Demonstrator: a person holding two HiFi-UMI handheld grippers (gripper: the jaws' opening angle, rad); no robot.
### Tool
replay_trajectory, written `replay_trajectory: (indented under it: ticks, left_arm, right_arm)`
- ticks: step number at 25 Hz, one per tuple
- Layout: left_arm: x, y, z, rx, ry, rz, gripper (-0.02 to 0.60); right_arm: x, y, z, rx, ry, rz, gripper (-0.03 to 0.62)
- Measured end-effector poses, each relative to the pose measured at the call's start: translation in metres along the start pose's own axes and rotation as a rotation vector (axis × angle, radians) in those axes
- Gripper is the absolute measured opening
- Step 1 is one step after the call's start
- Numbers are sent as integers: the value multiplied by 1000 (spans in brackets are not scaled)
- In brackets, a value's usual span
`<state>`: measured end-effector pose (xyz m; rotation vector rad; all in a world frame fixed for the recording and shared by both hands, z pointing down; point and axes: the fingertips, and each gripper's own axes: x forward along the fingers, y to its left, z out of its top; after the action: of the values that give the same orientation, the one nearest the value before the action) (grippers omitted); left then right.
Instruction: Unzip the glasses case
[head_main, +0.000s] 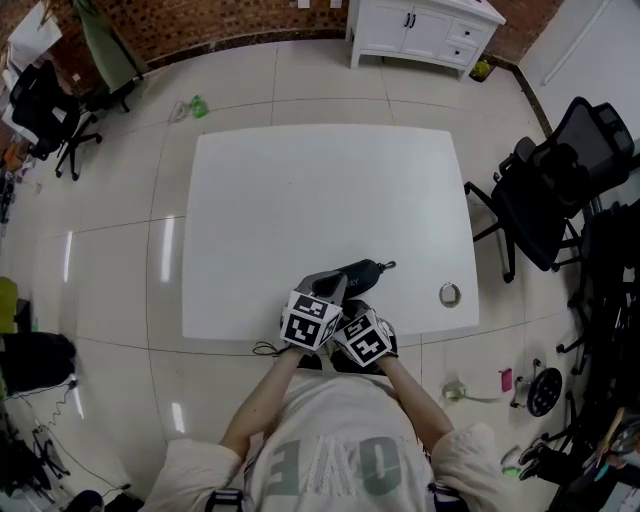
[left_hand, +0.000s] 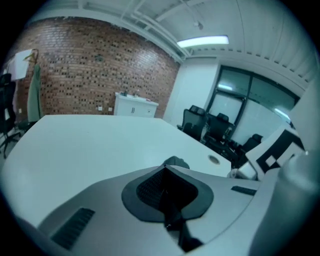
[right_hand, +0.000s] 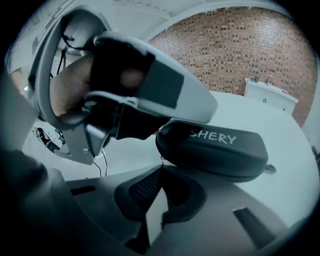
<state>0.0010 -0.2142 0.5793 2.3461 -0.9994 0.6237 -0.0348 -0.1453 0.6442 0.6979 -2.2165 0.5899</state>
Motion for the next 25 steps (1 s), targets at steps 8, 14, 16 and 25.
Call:
replay_trajectory:
  ticks: [8,14,16,25]
  left_arm:
    - [4,1,-7,41,26,15,5]
    - [5,3,-7,4,22,20,5]
    - [5,3,-7,0,22,25,5]
    - [8,2,-6,0,19,39,5]
  right_arm:
    - [-8,-10,-2,93,-19,4,0]
    - [-26,-44,-15,171,-31,-61,0]
    - [-33,-57,-19,186,-34,-87,0]
    - [-54,-130,-28,253,-45,-203,0]
